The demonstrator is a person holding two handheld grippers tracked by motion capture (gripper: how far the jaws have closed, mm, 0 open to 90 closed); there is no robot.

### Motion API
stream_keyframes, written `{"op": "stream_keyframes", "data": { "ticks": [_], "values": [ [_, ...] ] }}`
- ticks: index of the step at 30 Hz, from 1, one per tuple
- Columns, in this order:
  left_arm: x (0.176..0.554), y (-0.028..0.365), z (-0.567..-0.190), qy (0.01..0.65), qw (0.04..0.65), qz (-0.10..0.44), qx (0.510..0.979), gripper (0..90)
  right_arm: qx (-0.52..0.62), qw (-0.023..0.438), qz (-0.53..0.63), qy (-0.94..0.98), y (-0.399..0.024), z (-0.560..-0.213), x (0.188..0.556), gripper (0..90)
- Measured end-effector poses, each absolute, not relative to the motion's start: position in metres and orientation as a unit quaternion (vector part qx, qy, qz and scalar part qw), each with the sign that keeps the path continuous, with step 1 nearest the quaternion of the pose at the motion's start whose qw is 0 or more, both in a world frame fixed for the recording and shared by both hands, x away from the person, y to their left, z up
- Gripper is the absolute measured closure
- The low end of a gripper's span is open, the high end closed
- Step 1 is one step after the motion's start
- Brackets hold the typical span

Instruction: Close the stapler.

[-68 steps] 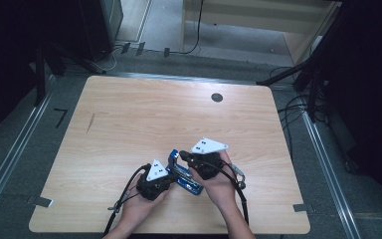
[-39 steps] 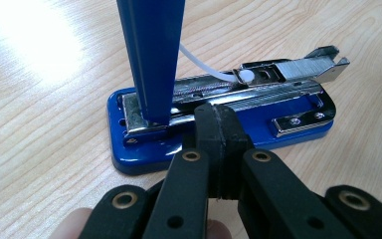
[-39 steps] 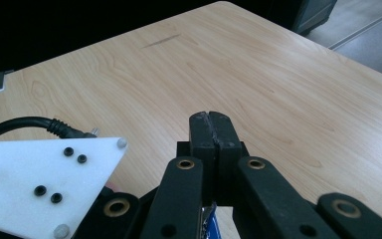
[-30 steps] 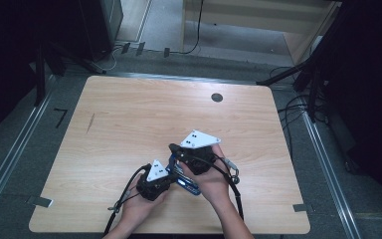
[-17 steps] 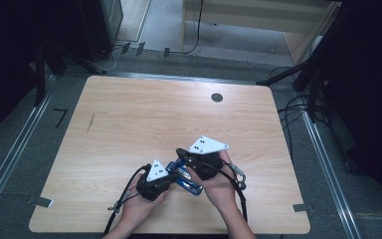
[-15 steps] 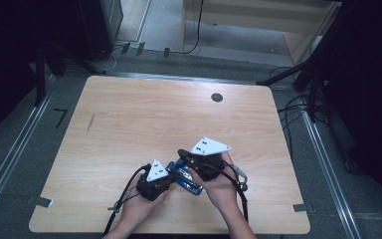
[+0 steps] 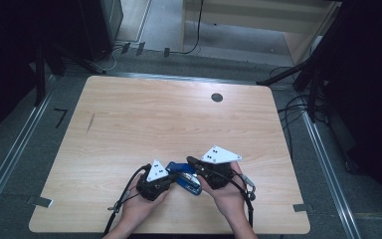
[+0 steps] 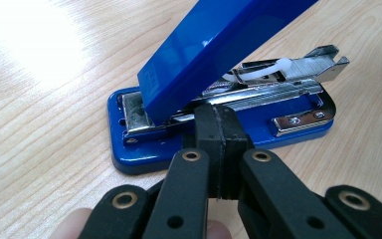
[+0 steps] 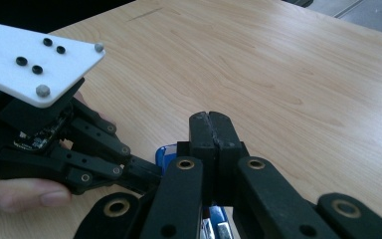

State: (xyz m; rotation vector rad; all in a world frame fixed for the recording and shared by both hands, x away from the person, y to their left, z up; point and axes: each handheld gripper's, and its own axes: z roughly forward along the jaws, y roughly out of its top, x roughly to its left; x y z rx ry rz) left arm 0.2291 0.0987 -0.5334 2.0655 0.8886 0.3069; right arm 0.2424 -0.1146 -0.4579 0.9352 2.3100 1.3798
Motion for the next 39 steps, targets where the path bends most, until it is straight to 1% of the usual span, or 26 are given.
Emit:
{"op": "stream_keyframes", "data": {
  "ticks": [8,28,39],
  "values": [
    [0.228,0.099,-0.533,0.353,0.422,0.123,0.826,90.0,0.335,0.140,0.480,0.798,-0.125,-0.468,0.237,90.0],
    [0.226,0.099,-0.534,0.346,0.413,0.116,0.834,90.0,0.348,0.147,0.472,0.797,-0.144,-0.499,0.215,90.0],
    [0.226,0.099,-0.534,0.347,0.412,0.115,0.835,90.0,0.365,0.151,0.482,0.782,-0.152,-0.504,0.201,90.0]
  ]
}}
